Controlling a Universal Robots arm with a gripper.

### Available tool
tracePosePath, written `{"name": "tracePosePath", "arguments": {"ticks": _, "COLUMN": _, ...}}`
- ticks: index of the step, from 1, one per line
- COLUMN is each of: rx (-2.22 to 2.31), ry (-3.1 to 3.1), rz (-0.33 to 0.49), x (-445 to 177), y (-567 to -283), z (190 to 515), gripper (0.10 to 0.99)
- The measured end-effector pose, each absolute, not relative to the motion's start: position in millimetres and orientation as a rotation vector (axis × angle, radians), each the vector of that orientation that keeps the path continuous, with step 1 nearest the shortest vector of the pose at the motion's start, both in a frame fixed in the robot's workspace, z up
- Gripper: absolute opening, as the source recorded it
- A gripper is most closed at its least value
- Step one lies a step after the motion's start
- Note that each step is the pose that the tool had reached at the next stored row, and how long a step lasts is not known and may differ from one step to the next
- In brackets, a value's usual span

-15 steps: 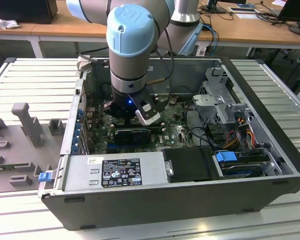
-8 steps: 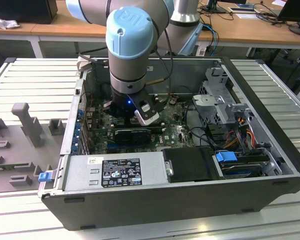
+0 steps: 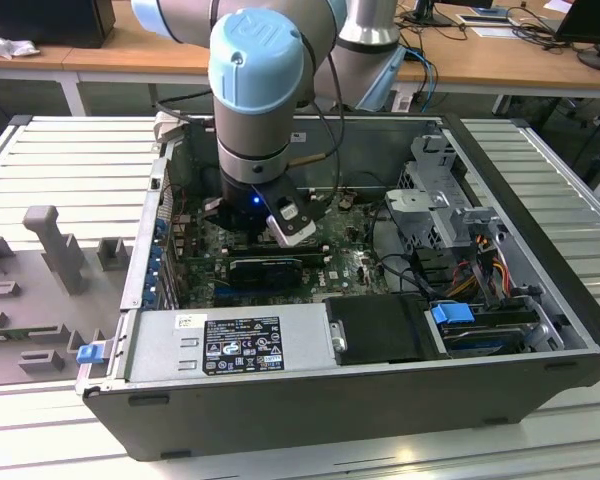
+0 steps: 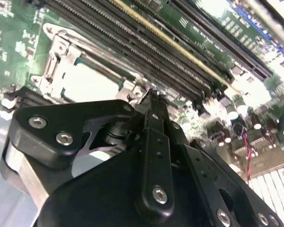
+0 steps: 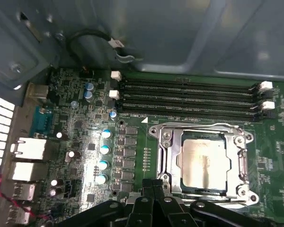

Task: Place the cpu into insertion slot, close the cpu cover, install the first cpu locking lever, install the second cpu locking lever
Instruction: 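Install the second cpu locking lever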

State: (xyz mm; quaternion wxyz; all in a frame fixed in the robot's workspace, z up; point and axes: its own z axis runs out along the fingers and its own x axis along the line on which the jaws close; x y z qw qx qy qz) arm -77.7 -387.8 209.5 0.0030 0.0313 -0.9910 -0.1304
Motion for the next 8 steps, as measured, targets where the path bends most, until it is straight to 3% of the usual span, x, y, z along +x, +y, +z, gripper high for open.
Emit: {"name": "tracePosePath", "arguments": {"ticks": 8, "rx": 0.098, "ry": -3.108, "rz": -0.408, "x": -77.7, "y": -387.8, "z": 229.7, "gripper": 0.106}}
